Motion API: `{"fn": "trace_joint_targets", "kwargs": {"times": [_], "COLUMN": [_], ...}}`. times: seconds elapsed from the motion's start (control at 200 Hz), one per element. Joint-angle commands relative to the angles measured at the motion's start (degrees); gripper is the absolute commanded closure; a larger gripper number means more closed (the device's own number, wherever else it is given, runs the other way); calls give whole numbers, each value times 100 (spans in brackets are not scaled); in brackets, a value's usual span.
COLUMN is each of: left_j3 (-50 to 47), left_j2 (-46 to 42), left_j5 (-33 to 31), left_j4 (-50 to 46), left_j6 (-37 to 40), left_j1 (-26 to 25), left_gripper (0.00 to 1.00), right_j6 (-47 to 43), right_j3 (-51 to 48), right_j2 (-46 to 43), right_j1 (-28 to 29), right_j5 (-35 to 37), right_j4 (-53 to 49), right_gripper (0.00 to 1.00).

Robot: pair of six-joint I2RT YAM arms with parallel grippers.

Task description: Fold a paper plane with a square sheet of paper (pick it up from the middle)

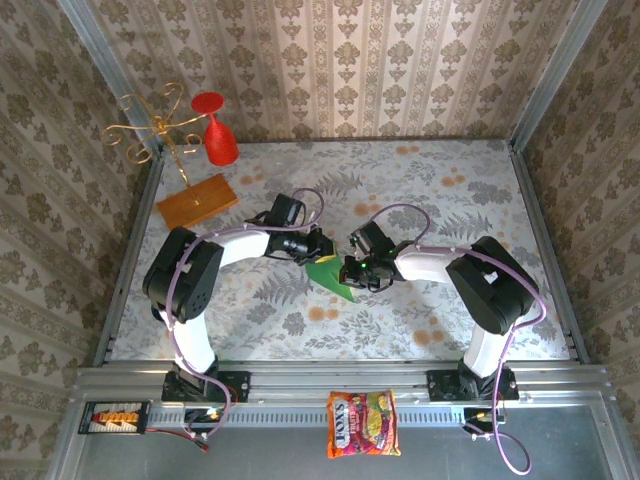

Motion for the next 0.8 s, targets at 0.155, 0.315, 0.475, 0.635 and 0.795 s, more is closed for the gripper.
{"fn": "trace_joint_targets", "kwargs": {"times": [0.155,0.315,0.475,0.635,0.795], "left_j3": [-240,-289,-336,-297,-277], "left_j2": [100,160,114,197,296], "left_j5": [-257,-259,-518,-585,-692], "left_j4": [-2,-27,-250,-257,-282], "left_j6": [83,85,142,146,148], "left_j1": [-226,-297,-373,-376,-377], "left_gripper": [95,96,96,96,96], "right_j6": [123,167,183,189,199], "right_j3": [-60,-52,-51,-64,-84], "right_j2": [235,263,277,310,334], "right_j1": [-13,-12,-9,-9,-13], "right_j5": [292,275,257,248,248], "right_j4": [-640,-638,-666,-695,-714], "right_gripper": [96,96,96,96,96]}}
